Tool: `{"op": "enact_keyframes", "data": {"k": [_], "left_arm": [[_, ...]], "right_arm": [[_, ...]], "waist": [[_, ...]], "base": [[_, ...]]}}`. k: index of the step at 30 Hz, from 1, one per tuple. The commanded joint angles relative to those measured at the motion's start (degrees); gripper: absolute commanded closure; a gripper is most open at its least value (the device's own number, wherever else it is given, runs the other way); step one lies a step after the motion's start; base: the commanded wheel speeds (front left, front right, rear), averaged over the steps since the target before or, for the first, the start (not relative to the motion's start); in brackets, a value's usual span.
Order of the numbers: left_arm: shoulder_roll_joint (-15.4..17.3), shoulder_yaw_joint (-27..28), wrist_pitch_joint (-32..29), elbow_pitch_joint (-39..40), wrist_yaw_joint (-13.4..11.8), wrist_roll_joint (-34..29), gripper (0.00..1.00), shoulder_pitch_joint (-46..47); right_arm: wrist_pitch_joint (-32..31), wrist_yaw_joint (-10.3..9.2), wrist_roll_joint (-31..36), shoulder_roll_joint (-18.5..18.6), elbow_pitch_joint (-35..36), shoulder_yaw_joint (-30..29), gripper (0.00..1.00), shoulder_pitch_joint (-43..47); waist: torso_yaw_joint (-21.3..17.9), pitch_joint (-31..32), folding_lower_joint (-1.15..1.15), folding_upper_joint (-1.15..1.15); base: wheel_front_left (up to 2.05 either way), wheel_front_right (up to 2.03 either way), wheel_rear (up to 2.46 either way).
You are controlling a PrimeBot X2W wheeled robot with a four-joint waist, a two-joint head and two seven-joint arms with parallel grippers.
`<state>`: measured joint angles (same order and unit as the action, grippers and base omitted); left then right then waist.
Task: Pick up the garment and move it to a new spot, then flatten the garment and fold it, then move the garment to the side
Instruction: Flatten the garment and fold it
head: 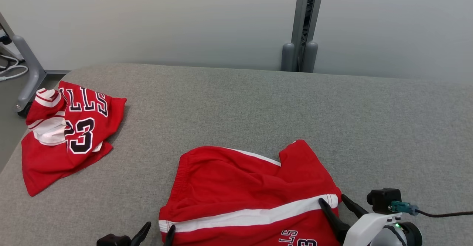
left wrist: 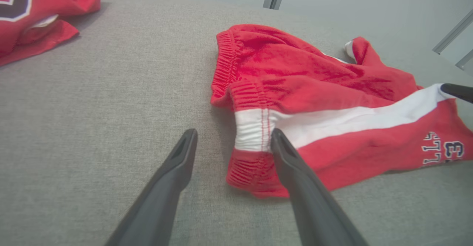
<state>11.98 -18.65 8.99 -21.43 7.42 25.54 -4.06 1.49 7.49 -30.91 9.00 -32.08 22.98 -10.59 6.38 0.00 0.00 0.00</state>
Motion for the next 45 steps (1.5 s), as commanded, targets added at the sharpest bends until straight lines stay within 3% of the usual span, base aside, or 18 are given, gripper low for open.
{"op": "enact_keyframes", "data": {"k": [1,4,5,6,7,8,9,18,27,37,45], "left_arm": [[0.4,-0.4,0.8,-1.2,0.0,0.7,0.0,1.4],[0.5,-1.7,1.6,-3.2,0.0,1.8,0.0,2.6],[0.7,-3.4,1.9,-4.1,0.0,2.7,0.0,3.5],[0.9,-3.9,2.2,-4.6,0.0,2.9,0.0,4.0],[1.2,-4.6,2.3,-5.1,0.0,3.1,0.57,4.4],[1.2,-4.6,2.3,-5.1,0.0,3.1,0.57,4.4],[1.1,-5.2,2.6,-5.5,0.0,3.5,1.0,4.7],[2.2,-5.2,5.0,-5.6,0.0,3.0,1.0,6.0],[5.0,-5.8,5.1,1.3,-0.3,-0.5,1.0,10.6],[12.5,-8.5,-1.5,8.7,0.0,-2.3,1.0,33.4],[19.0,-14.9,-6.3,7.2,0.0,4.3,1.0,57.8]], "right_arm": [[0.4,0.0,-0.4,0.2,-0.5,0.2,0.0,-0.9],[0.7,0.0,-0.6,0.0,-1.7,0.9,0.0,-1.3],[0.7,0.0,-0.8,-0.3,-2.3,1.5,0.38,-1.8],[0.9,0.0,-0.9,-0.3,-2.5,1.7,0.53,-2.1],[1.0,0.0,-1.1,-0.4,-2.8,2.2,1.0,-2.2],[1.0,0.0,-1.1,-0.4,-2.8,2.2,1.0,-2.2],[1.0,0.0,-1.2,-0.5,-3.1,2.7,1.0,-2.2],[5.8,0.0,-2.3,0.5,-3.1,3.9,1.0,-3.2],[9.9,0.0,-6.1,1.8,2.9,4.5,1.0,-6.1],[8.5,0.0,-10.3,4.0,6.6,7.5,1.0,-25.2],[7.8,0.0,-14.5,1.9,-0.4,9.2,1.0,-47.9]], "waist": [[-0.1,-0.1,0.0,0.0],[-0.3,-0.1,0.0,0.0],[-0.4,-0.1,0.0,0.0],[-0.5,-0.1,0.0,0.0],[-0.5,-0.1,0.0,0.0],[-0.5,-0.1,0.0,0.0],[-0.6,-0.1,0.0,0.0],[-0.3,0.5,0.0,0.0],[-0.3,0.5,0.0,0.0],[-5.1,-6.0,0.0,0.0],[-9.0,-16.4,0.0,0.0]], "base": [[0.0,0.0,0.0],[0.0,0.0,0.0],[0.0,0.0,0.0],[0.0,0.0,0.0],[0.0,0.0,0.0],[0.0,0.0,0.0],[0.0,0.0,0.0],[0.0,0.0,0.0],[0.0,0.0,0.0],[0.0,0.0,0.0],[0.0,0.0,0.0]]}}
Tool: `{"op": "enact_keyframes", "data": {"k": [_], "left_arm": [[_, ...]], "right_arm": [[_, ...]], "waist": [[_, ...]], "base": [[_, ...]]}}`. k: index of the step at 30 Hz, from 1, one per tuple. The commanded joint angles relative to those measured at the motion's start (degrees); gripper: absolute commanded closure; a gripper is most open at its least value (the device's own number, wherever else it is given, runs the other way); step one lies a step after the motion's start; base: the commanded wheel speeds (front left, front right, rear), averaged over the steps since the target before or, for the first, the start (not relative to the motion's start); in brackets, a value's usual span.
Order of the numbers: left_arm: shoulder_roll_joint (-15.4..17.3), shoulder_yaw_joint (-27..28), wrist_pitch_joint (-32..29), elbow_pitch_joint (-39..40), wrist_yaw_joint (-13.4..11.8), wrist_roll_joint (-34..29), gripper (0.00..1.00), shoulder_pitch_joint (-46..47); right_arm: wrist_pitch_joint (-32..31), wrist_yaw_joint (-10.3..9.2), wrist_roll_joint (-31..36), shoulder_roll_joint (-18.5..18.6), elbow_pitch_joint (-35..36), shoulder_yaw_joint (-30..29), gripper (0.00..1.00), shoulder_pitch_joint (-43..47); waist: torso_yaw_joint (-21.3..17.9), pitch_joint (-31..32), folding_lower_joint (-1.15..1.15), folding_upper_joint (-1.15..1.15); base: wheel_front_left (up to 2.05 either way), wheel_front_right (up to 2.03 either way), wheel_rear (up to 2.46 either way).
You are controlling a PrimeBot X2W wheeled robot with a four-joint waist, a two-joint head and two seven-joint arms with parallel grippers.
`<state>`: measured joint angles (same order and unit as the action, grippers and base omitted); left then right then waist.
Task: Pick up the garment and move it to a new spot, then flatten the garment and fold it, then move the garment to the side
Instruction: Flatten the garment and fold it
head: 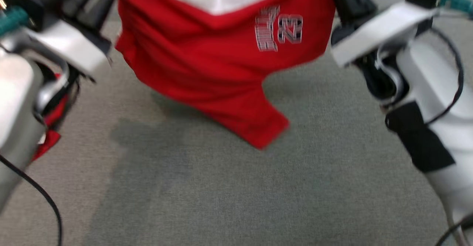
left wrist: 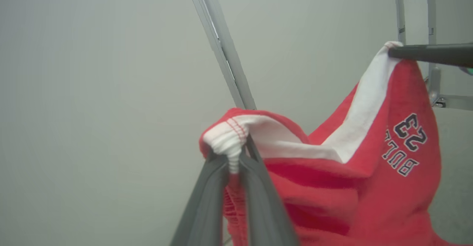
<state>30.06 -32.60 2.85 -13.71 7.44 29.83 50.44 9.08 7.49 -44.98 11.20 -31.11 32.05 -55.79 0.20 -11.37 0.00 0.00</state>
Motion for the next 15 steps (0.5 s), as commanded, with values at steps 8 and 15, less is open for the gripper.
{"op": "enact_keyframes", "data": {"k": [8,15], "left_arm": [[3.4,-5.0,-2.1,-7.7,0.0,9.3,1.0,23.2],[1.7,-7.2,-0.2,-17.2,0.0,13.7,1.0,36.6]], "right_arm": [[0.8,0.0,-2.3,-2.7,-12.7,1.0,1.0,-22.9],[4.4,0.0,-2.1,-5.1,-23.3,0.8,1.0,-35.8]], "waist": [[-6.4,-12.6,0.0,0.0],[-8.8,-17.2,0.0,0.0]], "base": [[0.0,0.0,0.0],[0.0,0.0,0.0]]}}
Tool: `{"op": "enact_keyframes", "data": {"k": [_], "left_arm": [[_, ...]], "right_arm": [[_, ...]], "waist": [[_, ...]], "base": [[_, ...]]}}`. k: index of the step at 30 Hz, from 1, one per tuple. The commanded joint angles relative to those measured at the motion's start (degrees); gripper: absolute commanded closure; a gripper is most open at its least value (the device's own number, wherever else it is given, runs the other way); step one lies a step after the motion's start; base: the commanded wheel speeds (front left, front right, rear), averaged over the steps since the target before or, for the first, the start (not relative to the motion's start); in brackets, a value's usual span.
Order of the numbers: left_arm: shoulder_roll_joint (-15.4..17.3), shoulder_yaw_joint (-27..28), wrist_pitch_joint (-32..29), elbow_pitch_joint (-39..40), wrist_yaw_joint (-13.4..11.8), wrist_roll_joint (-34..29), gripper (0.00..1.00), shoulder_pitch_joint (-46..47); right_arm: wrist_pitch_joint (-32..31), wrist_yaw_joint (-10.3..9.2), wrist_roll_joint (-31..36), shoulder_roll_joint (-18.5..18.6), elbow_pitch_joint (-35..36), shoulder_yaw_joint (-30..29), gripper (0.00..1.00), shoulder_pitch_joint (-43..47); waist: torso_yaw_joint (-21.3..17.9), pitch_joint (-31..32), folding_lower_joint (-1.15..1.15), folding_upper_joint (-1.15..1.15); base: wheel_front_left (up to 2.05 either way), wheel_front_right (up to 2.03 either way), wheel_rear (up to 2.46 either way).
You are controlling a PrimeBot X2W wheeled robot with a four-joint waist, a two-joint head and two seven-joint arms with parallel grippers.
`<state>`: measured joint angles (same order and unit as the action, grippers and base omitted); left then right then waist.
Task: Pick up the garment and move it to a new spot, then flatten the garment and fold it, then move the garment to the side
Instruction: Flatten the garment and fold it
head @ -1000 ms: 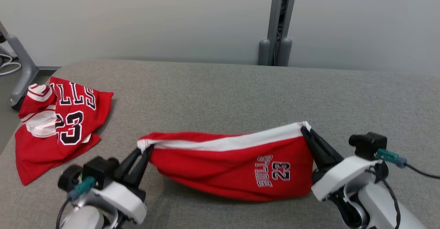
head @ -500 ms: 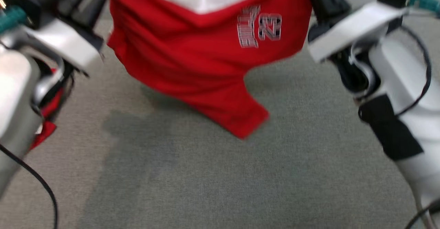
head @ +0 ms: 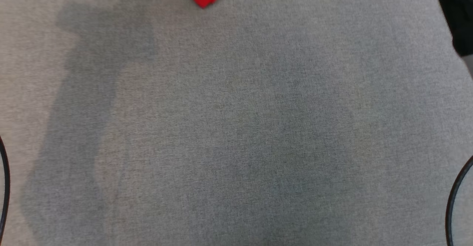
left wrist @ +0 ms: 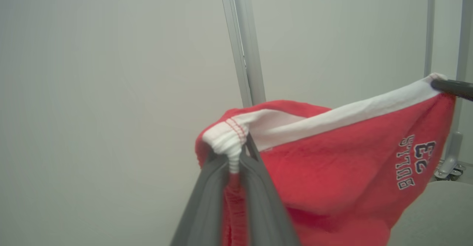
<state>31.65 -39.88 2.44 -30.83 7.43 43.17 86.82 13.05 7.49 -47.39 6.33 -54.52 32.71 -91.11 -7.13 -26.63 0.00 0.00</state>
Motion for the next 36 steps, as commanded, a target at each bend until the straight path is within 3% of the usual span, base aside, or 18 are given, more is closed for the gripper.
{"op": "enact_keyframes", "data": {"k": [1,5,11,15,24,27,36], "left_arm": [[-0.2,-0.6,0.5,-1.6,0.0,0.6,1.0,1.5],[-2.4,-1.0,4.4,-6.9,0.0,1.3,1.0,6.0],[-4.3,-4.6,8.0,-11.3,0.0,2.9,1.0,6.4],[-3.7,-7.5,9.5,-11.6,0.0,5.0,1.0,5.2],[-0.9,-9.7,12.4,-5.9,0.0,9.1,1.0,-1.8],[0.0,-8.2,12.7,-2.8,0.0,9.9,1.0,-7.0],[-0.2,3.5,12.7,9.9,-2.5,6.8,1.0,-28.7]], "right_arm": [[0.9,0.0,1.0,-0.4,-1.2,0.5,1.0,-1.7],[2.3,0.0,3.6,-0.3,-4.5,-0.7,1.0,-6.6],[2.2,0.0,9.6,-0.7,0.6,-3.3,1.0,-5.3],[2.2,0.0,11.1,-1.0,3.0,-3.3,1.0,-2.7],[2.2,0.0,8.0,0.3,11.6,-1.2,1.0,6.9],[2.2,0.0,5.4,1.5,15.3,-0.7,1.0,12.0],[2.2,0.01,-0.9,6.3,25.2,0.5,1.0,28.6]], "waist": [[-1.7,-2.4,0.0,0.0],[-1.8,-4.4,0.0,0.0],[-1.2,-8.1,0.0,0.0],[-0.8,-9.2,0.0,0.0],[0.0,-7.3,0.0,0.0],[0.4,-4.8,0.0,0.0],[2.0,3.1,0.0,0.0]], "base": [[0.0,0.0,0.0],[0.0,0.0,0.0],[0.0,0.0,0.0],[0.0,0.0,0.0],[0.0,0.0,0.0],[0.0,0.0,0.0],[0.0,0.0,0.0]]}}
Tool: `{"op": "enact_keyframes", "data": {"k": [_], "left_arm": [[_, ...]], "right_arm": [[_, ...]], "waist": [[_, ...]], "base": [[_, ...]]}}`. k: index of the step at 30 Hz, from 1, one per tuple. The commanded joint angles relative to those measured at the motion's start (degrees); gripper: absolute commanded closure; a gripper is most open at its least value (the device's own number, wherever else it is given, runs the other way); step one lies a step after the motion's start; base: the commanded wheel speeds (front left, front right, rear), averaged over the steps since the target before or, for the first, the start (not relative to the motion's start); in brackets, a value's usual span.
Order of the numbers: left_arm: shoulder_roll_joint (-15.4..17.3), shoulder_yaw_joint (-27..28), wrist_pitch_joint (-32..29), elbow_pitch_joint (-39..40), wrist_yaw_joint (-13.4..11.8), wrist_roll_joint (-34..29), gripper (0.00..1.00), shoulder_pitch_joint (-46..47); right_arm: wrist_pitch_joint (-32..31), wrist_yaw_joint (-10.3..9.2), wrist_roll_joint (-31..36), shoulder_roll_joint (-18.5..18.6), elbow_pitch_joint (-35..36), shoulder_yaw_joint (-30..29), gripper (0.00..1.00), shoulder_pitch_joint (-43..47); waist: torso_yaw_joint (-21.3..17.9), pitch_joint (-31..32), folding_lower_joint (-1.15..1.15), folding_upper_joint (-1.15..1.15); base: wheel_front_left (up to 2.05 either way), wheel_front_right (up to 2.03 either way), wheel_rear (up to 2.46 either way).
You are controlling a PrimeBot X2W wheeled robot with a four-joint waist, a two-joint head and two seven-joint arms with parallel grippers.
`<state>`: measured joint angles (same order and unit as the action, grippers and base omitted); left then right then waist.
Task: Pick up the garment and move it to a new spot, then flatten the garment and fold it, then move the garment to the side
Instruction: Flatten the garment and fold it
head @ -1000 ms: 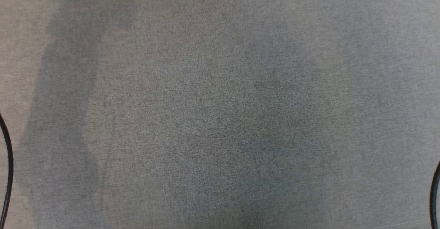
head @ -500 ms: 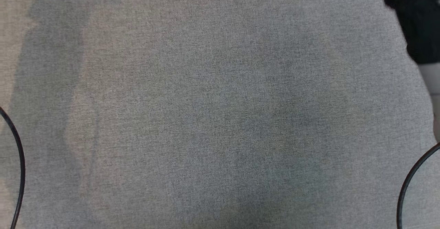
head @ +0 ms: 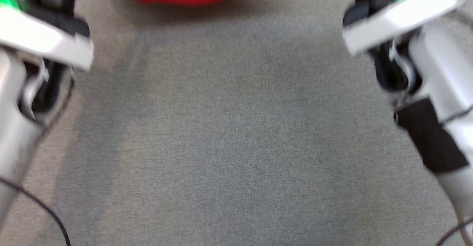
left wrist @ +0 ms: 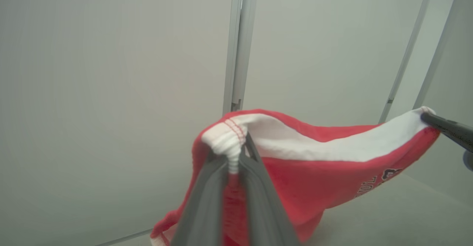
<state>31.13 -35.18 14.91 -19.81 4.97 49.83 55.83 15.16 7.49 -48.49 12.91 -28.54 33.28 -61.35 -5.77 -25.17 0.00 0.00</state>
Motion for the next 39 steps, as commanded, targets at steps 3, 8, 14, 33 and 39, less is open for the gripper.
{"op": "enact_keyframes", "data": {"k": [3,8,14,33,39], "left_arm": [[-1.1,5.3,0.3,4.6,-0.5,-1.6,1.0,-10.7],[-3.7,11.6,0.3,10.3,-0.6,-5.1,1.0,-25.9],[-8.5,17.1,0.3,13.5,-0.2,-8.5,1.0,-39.8],[-19.8,24.4,0.3,12.3,1.3,-15.5,1.0,-61.6],[-19.8,25.2,0.3,12.0,1.0,-16.0,1.0,-66.4]], "right_arm": [[0.1,0.01,-1.4,2.3,3.8,-0.4,1.0,8.7],[0.1,0.01,-1.8,4.2,9.3,-1.9,1.0,20.6],[0.1,0.01,-3.1,5.1,14.8,-2.1,1.0,31.7],[-1.1,0.0,-10.2,13.7,25.0,0.3,1.0,54.0],[-4.4,0.0,-12.9,14.5,28.4,1.0,1.0,60.0]], "waist": [[1.4,5.7,0.0,0.0],[1.9,9.8,0.0,0.0],[2.0,13.8,0.0,0.0],[5.0,23.3,0.0,0.0],[5.7,24.7,0.0,0.0]], "base": [[0.0,0.0,0.0],[0.0,0.0,0.0],[0.0,0.0,0.0],[0.0,0.0,0.0],[0.0,0.0,0.0]]}}
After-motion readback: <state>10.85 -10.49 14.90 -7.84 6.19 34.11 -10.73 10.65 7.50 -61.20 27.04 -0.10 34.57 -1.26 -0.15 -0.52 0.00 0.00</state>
